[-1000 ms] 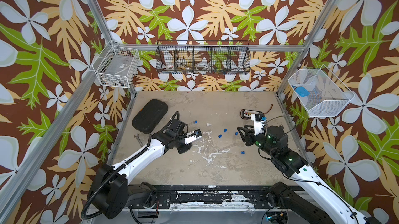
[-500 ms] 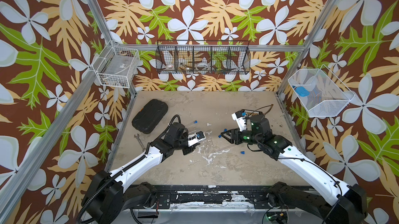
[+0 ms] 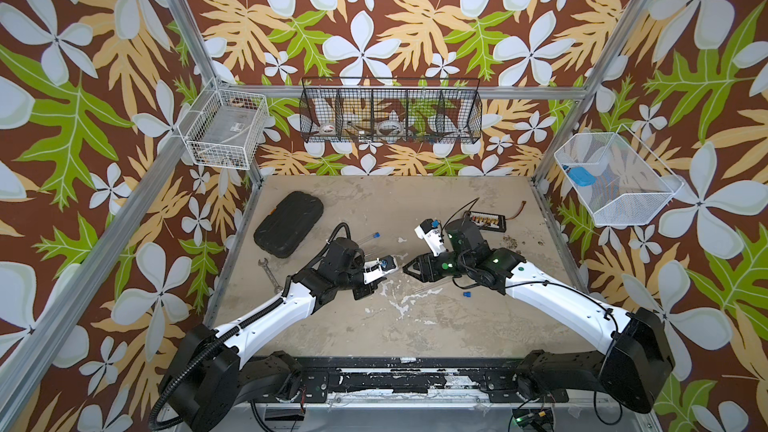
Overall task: Insert stoppers into test tubes
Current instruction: Adjust the test tube.
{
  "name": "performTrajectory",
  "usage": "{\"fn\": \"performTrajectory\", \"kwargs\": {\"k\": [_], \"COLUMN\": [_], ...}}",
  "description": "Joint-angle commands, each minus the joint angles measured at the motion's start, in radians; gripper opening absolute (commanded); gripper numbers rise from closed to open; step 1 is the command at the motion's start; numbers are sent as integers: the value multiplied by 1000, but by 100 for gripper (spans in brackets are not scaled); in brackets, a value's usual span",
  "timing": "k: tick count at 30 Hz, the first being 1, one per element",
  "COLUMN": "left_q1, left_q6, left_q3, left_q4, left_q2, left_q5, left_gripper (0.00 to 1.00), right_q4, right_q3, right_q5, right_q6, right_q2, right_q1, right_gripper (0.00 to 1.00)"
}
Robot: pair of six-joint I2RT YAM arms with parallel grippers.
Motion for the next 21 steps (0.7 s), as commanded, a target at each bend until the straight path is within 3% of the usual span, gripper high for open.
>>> {"fn": "performTrajectory", "kwargs": {"k": [1, 8, 21], "left_q1": [-3, -6, -9], "left_q6": [1, -6, -5], "left_q3": [0, -7, -11], "left_q4": [19, 39, 39], "left_q2": [2, 3, 11], "left_q5": [-3, -16, -46], "left_gripper": [7, 7, 6], "right_q4": [32, 65, 66], "right_q3": [11, 29, 58], "right_q5": [-3, 9, 38], "right_q6": [30, 74, 89], "right_q2": [18, 85, 133], "right_q1": [13, 36, 51], "right_gripper": [48, 37, 29]}}
